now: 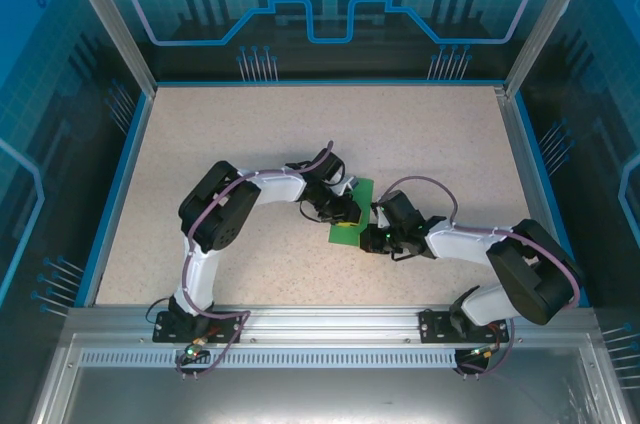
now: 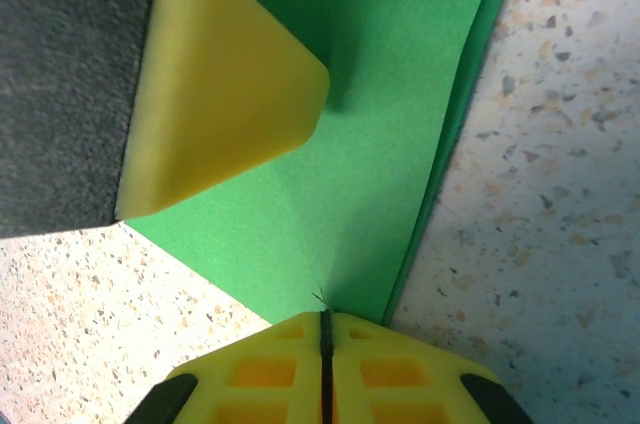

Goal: Fold a paper plane with a square sheet of paper (pick it up from the middle)
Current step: Fold the triangle a second time at the center of the table.

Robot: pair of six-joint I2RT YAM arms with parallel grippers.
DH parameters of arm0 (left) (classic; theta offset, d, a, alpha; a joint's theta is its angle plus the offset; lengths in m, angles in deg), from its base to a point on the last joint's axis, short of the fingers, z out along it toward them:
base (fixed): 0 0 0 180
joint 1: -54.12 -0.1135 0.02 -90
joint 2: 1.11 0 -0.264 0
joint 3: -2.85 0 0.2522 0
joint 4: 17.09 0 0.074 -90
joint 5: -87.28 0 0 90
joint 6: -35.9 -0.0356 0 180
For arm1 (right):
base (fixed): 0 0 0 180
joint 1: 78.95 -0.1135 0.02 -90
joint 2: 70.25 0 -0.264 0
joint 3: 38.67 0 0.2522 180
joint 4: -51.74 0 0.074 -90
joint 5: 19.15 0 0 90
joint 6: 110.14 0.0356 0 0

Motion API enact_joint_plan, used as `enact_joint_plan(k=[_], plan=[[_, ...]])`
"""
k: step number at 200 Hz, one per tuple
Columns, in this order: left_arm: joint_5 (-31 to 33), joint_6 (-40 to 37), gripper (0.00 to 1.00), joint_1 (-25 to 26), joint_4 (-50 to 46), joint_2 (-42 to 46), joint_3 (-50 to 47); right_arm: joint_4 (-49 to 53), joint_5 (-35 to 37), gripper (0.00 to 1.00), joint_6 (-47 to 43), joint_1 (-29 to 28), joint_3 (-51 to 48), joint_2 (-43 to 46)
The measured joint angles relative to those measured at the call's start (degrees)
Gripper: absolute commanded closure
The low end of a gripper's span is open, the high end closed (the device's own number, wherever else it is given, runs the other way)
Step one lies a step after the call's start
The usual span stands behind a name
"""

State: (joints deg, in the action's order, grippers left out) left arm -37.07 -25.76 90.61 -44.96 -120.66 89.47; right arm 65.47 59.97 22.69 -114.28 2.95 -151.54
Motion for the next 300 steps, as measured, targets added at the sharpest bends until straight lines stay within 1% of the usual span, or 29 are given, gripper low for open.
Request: enact_joint_plan(k=[28, 57, 69, 86, 109, 135, 193, 212, 300], plan=[[0.5, -0.4, 0.80, 0.0, -0.8, -0.5, 1.0, 2.2, 0.1, 0.90, 0.2, 0.0, -0.2, 1.6], [1.1, -1.5, 0.80, -0.3, -0.9, -0.8, 1.6, 5.8, 0.2, 0.90, 0.9, 0.3, -0.8, 7.8], [1.1, -1.8, 0.80, -0.4, -1.0, -0.9, 1.7, 6.1, -0.3, 0.90, 1.3, 1.4, -0.8, 11.1], [1.0, -2.1, 0.80, -0.4, -1.1, -1.0, 1.8, 5.4, -1.0, 0.90, 2.1, 4.3, -0.9, 15.3], [0.9, -2.9, 0.80, -0.4, -1.7, -1.2, 2.2, 3.9, -1.6, 0.90, 2.9, 7.2, -0.8, 16.9], [0.8, -3.1, 0.80, -0.4, -1.9, -1.3, 2.4, 2.1, -2.4, 0.91, 3.5, 8.2, -0.5, 14.2], [0.7, -3.4, 0.80, -0.5, -2.0, -1.3, 2.4, -3.1, -3.8, 0.91, 3.4, 9.6, 3.5, 1.7], [0.6, -3.5, 0.80, -0.5, -2.0, -1.3, 2.4, -4.7, -4.7, 0.93, 3.2, 9.7, 5.0, -1.3], [-1.1, -3.2, 0.80, -1.1, -1.7, -1.6, 2.4, -7.8, -7.9, 0.95, 3.2, 8.8, 2.1, -3.1]])
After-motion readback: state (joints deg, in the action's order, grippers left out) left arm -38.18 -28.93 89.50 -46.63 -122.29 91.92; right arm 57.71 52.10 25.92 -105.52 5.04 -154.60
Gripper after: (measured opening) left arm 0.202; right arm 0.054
